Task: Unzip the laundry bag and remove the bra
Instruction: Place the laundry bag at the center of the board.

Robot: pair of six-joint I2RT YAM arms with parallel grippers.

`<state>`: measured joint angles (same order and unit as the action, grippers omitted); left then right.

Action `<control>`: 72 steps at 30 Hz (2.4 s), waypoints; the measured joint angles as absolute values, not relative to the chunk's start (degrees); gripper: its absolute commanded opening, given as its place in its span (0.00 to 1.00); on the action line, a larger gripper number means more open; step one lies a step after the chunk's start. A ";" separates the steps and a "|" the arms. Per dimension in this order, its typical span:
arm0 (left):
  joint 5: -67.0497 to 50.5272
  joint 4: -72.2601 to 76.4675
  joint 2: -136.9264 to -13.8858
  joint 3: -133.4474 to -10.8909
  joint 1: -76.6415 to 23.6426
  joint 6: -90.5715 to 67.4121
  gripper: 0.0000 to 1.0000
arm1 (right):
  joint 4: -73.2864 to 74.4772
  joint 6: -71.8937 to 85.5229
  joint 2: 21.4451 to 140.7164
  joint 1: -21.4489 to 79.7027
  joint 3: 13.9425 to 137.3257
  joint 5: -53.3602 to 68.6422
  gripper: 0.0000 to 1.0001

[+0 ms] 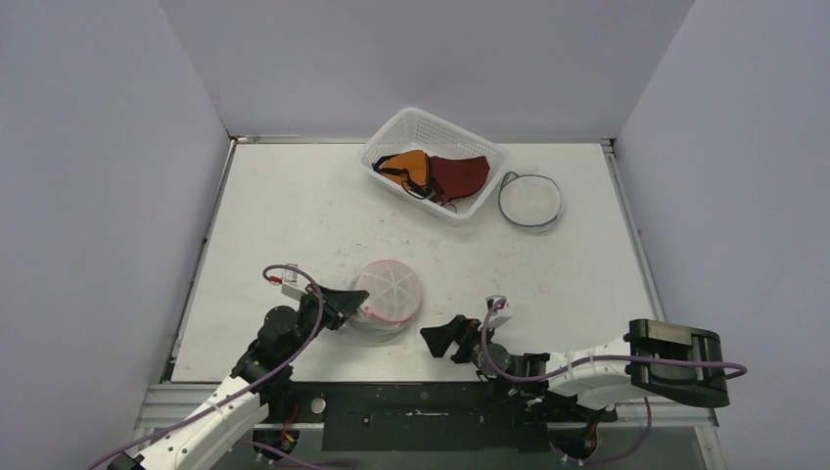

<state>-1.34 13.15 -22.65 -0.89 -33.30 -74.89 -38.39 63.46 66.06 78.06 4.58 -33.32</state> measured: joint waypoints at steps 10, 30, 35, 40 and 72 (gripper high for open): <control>-2.04 15.44 -22.81 -0.45 -33.30 -75.94 0.00 | -51.72 69.14 73.84 75.31 8.27 -34.39 0.92; -4.64 12.45 -18.15 -0.43 -33.32 -78.67 0.00 | -77.76 80.25 102.35 63.35 12.93 -18.06 0.22; -4.34 10.76 -18.65 -1.02 -33.30 -77.54 0.20 | -78.30 79.90 102.26 62.92 11.49 -18.00 0.06; -4.36 5.61 -21.08 -3.62 -33.30 -74.98 0.31 | -73.84 78.46 95.04 62.94 11.16 -16.75 0.05; -19.84 12.56 -27.77 -0.67 -24.40 -72.23 0.50 | -41.06 57.71 65.78 49.12 11.55 4.60 0.05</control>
<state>-19.84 12.56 -27.77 -0.67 -24.40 -72.23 -41.06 57.71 65.78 49.12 11.55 4.60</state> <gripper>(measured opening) 0.572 0.083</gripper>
